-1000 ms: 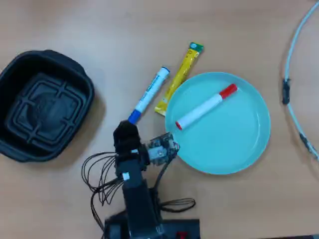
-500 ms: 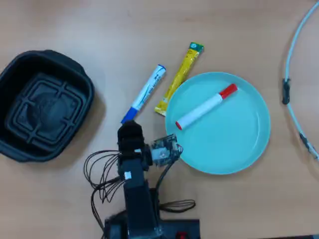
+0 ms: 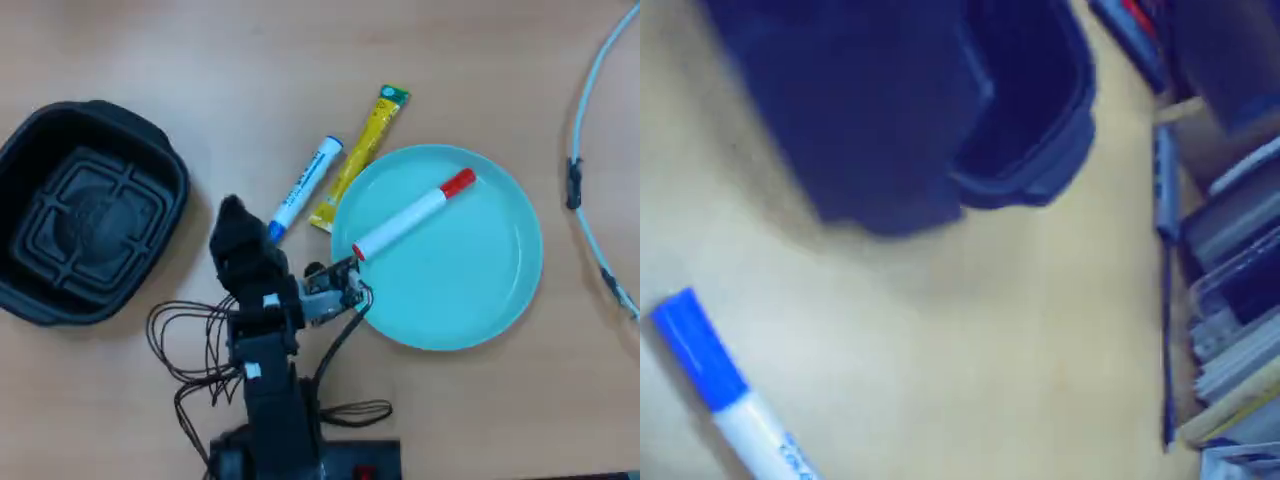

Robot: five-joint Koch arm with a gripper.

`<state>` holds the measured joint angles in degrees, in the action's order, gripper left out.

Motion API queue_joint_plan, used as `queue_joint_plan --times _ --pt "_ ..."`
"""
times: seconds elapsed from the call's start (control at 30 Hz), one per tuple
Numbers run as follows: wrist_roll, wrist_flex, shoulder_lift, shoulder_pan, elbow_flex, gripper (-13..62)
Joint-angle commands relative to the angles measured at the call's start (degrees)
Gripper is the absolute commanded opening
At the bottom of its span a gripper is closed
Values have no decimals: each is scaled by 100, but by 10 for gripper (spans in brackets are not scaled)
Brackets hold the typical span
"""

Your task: Pick up the blue pen and put it in the black bowl

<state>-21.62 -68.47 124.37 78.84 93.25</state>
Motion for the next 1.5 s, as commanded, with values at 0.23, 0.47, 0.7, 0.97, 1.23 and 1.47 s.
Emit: queue_joint_plan --times 0.23,0.47,0.7,0.97,1.23,1.47 --pt "-1793 167 -1608 -220 -712 283" --pt "-3155 519 -2057 316 -721 283" --pt "-3533 932 -2531 1099 -721 283" --pt "-3700 1318 -3806 1266 -703 284" --pt "-3683 1318 -4192 1230 -554 283" --pt "-3691 1354 -4641 993 -624 283"
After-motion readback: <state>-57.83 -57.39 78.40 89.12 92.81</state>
